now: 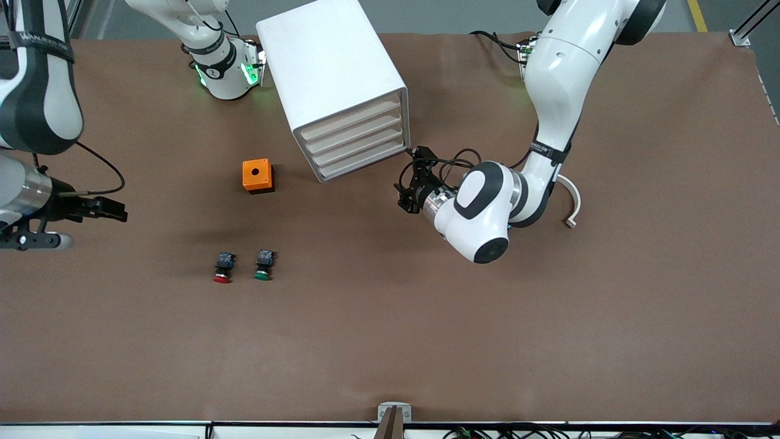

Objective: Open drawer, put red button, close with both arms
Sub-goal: 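Grasp the drawer handle with the left gripper while the right gripper reaches the red button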

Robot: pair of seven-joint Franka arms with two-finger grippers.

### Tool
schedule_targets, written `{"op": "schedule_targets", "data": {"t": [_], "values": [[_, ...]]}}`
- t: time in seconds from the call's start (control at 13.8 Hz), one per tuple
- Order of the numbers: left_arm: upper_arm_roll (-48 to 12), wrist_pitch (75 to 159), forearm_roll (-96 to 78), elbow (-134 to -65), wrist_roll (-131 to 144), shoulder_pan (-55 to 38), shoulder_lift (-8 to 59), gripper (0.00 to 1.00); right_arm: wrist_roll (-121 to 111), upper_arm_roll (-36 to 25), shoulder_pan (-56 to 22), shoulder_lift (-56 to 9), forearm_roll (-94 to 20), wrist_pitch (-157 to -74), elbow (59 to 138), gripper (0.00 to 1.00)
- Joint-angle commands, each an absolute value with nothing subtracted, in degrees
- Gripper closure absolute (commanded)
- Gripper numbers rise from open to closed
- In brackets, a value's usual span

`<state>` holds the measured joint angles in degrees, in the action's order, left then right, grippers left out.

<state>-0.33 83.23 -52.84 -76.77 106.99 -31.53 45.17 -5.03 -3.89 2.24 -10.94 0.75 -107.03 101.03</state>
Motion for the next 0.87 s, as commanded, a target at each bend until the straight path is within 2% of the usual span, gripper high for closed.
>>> {"op": "schedule_targets", "data": {"t": [0.0,0.29,0.58,0.79], "values": [[-0.09,79.20,-58.25,-75.32,116.95,-31.38,47.98,0.00,1.99,-3.52,0.19,-14.66,0.18,-112.82,102.21,0.00],[-0.18,77.43,-62.57,-75.76,124.09,-31.81,52.37,0.01,6.67,-3.52,-2.19,-20.02,-0.79,-123.03,104.41,0.00],[-1.57,76.82,-63.28,-75.85,125.51,-32.78,54.23,0.26,12.56,-3.52,-4.39,-24.07,-1.14,-128.22,104.50,0.00],[-3.07,76.20,-63.19,-75.85,125.42,-32.87,55.54,0.38,14.76,-3.52,-5.10,-24.70,-1.06,-134.09,108.00,0.00]]}}
